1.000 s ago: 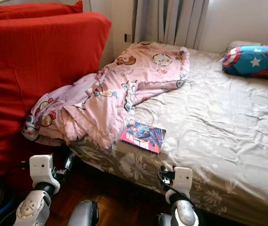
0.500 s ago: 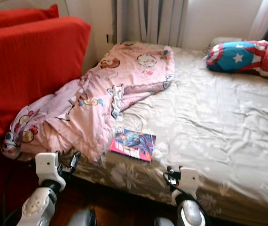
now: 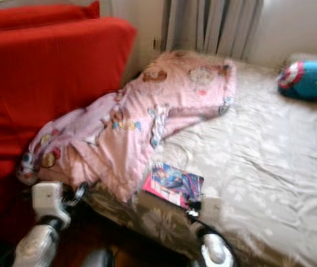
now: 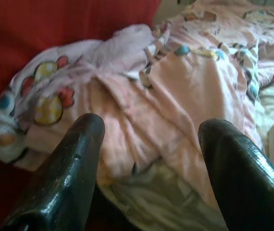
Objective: Clean up the room
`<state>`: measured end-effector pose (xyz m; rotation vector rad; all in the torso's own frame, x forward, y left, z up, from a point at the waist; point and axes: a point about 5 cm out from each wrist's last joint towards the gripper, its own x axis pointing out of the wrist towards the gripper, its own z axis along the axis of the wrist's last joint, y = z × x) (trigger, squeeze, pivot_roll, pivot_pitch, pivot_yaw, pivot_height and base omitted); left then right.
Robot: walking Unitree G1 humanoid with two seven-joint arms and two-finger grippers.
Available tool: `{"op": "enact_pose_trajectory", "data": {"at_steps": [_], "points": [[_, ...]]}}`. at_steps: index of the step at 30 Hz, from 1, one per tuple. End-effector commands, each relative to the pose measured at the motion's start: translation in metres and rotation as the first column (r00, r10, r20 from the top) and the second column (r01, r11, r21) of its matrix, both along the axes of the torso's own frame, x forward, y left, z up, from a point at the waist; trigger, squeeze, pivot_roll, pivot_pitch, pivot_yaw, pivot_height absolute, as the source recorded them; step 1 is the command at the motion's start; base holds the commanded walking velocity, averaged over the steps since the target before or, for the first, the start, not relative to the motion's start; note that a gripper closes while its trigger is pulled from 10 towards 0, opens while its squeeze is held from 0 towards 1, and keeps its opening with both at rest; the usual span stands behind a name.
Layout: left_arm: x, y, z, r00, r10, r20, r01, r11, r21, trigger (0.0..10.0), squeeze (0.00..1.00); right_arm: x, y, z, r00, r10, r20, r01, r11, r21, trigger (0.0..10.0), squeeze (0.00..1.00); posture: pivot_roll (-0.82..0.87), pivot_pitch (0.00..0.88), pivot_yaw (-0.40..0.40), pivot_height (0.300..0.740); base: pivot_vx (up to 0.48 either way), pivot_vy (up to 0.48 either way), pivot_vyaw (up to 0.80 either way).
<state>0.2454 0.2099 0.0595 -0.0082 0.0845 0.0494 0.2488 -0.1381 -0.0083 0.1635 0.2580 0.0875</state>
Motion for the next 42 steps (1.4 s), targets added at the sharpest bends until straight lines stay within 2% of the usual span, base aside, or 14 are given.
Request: {"op": "enact_pose_trajectory", "data": {"at_steps": [1,6,8,11,12,13,19,25,33,34,36,37,42], "points": [[0.004,-0.012,0.002,0.999,-0.036,0.010,0.036,0.999,-0.022,10.0,0.00,-0.005,-0.016,-0.005,0.998,-0.055,-0.027,0.054,0.998,-0.021,10.0,0.00,0.07,0.000,-0.049,0.606,0.341,0.000,0.00],[0.004,-0.012,0.002,0.999,-0.038,0.012,0.038,0.999,-0.024,10.0,0.00,-0.004,-0.023,-0.008,0.994,-0.097,-0.054,0.095,0.995,-0.028,10.0,0.00,0.07,0.000,-0.048,0.606,0.335,0.000,0.00],[0.004,-0.012,0.003,0.999,-0.039,0.013,0.039,0.999,-0.026,10.0,0.00,-0.003,-0.027,-0.011,0.987,-0.131,-0.091,0.127,0.991,-0.041,10.0,0.00,0.07,0.000,-0.048,0.606,0.000,0.000,0.00],[0.004,-0.012,0.003,0.999,-0.040,0.013,0.041,0.999,-0.026,10.0,0.00,-0.002,-0.028,-0.011,0.985,-0.139,-0.097,0.137,0.990,-0.032,10.0,0.00,0.07,0.000,-0.049,0.606,0.000,0.000,0.00],[0.005,-0.013,0.003,0.999,-0.047,0.012,0.047,0.999,-0.025,10.0,0.00,0.001,-0.031,-0.011,0.981,-0.159,-0.111,0.160,0.987,-0.002,10.0,0.87,0.07,0.000,-0.047,0.606,0.000,0.000,0.00],[0.005,-0.013,0.003,0.999,-0.048,0.012,0.048,0.999,-0.025,10.0,0.00,0.003,-0.033,-0.011,0.977,-0.172,-0.121,0.175,0.984,0.012,10.0,1.00,0.07,0.000,-0.047,0.606,0.000,0.000,0.00],[0.005,-0.012,0.007,0.998,-0.056,0.013,0.056,0.998,-0.023,10.0,0.00,0.017,-0.041,-0.010,0.952,-0.232,-0.200,0.248,0.967,0.059,10.0,1.00,0.08,0.023,-0.037,0.606,0.000,0.000,0.00],[0.004,-0.012,0.012,0.998,-0.066,0.021,0.066,0.998,-0.020,10.0,0.00,0.027,-0.037,-0.008,0.937,-0.235,-0.259,0.268,0.958,0.099,10.0,1.00,0.11,0.057,-0.031,0.606,0.000,0.000,0.00],[0.009,-0.012,0.024,0.995,-0.089,0.040,0.090,0.996,-0.007,10.0,0.00,0.040,-0.035,-0.003,0.921,-0.243,-0.305,0.275,0.959,0.069,10.0,1.00,0.13,0.112,-0.030,0.606,0.000,0.000,0.00],[0.010,-0.011,0.027,0.995,-0.094,0.041,0.094,0.996,-0.002,10.0,0.00,0.040,-0.035,-0.003,0.916,-0.240,-0.322,0.272,0.961,0.056,10.0,0.59,0.13,0.130,-0.031,0.606,0.000,0.000,0.00],[0.010,-0.011,0.028,0.995,-0.095,0.042,0.095,0.995,0.000,10.0,0.00,0.040,-0.035,-0.004,0.914,-0.240,-0.328,0.272,0.961,0.053,10.0,0.59,0.13,0.135,-0.031,0.606,0.000,0.000,0.00],[0.009,-0.010,0.030,0.994,-0.105,0.035,0.105,0.994,0.026,10.0,0.00,0.040,-0.035,-0.004,0.912,-0.240,-0.334,0.273,0.961,0.053,10.0,0.00,0.14,0.152,-0.032,0.606,0.000,0.000,0.00],[-0.001,-0.007,0.038,0.993,-0.106,0.042,0.105,0.994,0.032,10.0,0.00,0.040,-0.039,-0.005,0.907,-0.246,-0.343,0.276,0.960,0.042,10.0,0.00,0.16,0.208,-0.031,0.606,0.000,0.000,0.00]]}}
